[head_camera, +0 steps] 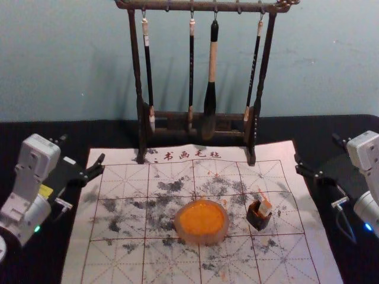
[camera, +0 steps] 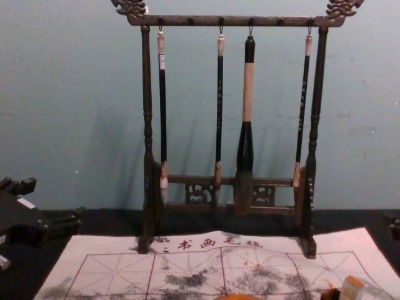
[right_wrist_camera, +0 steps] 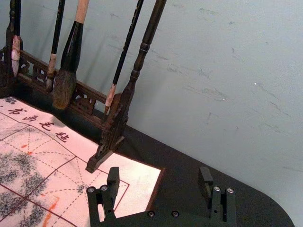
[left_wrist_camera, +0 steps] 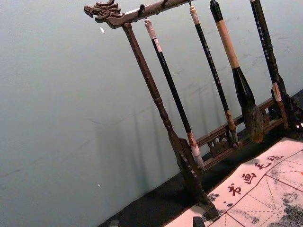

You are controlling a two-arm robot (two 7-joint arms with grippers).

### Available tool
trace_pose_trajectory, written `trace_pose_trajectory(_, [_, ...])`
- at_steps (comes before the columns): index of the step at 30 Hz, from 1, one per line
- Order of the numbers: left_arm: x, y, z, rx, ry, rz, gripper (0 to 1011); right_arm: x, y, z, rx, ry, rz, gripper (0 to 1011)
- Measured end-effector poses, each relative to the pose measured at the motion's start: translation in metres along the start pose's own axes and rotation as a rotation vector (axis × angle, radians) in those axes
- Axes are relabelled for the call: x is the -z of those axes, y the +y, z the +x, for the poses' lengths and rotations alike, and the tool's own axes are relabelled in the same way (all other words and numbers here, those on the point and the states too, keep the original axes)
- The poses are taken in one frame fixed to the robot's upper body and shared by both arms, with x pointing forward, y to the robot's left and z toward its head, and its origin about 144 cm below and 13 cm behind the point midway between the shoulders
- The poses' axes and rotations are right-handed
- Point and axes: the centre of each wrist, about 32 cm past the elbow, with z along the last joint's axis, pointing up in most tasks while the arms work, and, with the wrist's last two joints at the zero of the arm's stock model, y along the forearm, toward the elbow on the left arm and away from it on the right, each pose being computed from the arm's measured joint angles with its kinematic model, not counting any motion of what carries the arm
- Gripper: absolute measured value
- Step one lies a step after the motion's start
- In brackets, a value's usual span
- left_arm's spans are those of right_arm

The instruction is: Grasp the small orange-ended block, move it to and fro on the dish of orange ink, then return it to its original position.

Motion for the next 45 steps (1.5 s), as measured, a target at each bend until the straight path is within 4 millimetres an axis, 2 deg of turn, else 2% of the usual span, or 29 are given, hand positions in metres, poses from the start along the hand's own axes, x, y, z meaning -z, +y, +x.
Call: trace_pose_trajectory(45, [0.0, 0.0, 0.0, 0.0, 0.0, 0.0, 1010, 0.0, 0.0, 0.0, 0.0, 0.0, 0.0, 1002])
